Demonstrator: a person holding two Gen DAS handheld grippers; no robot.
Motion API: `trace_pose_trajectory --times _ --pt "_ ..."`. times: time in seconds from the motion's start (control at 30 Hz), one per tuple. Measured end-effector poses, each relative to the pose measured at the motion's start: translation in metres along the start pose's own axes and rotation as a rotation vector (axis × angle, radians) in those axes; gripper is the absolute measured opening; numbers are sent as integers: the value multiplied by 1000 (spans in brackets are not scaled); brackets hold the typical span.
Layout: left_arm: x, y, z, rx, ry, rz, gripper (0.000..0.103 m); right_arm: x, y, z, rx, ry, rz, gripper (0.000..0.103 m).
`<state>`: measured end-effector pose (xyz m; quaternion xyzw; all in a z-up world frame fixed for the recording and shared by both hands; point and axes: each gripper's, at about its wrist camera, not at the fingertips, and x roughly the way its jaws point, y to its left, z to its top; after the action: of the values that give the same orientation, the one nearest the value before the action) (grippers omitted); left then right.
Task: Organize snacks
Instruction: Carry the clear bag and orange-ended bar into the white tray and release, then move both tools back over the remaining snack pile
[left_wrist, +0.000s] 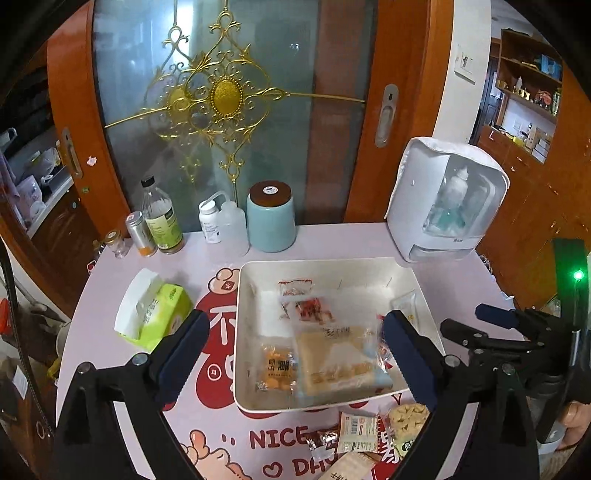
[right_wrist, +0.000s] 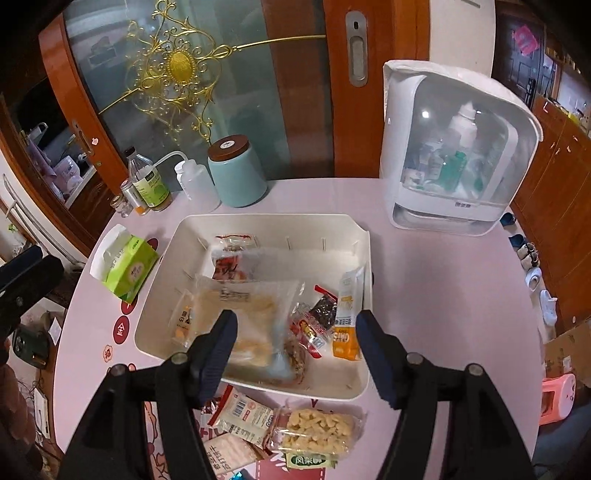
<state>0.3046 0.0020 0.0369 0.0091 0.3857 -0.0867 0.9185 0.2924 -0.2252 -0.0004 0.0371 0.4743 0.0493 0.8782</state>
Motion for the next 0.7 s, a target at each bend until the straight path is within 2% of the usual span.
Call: trace_pose_trajectory --times 0.3,0.43,0.7 --pt "-16 -8 -14 4 8 -20 94 -30 7 -12 -54 -39 5 67" --pt "-26 -14 -19 3 6 -27 94 -48 12 -21 -91 -67 13 76" --pt "-48 -29 -32 23 -2 -25 94 -77 15 -42 -123 -93 37 76"
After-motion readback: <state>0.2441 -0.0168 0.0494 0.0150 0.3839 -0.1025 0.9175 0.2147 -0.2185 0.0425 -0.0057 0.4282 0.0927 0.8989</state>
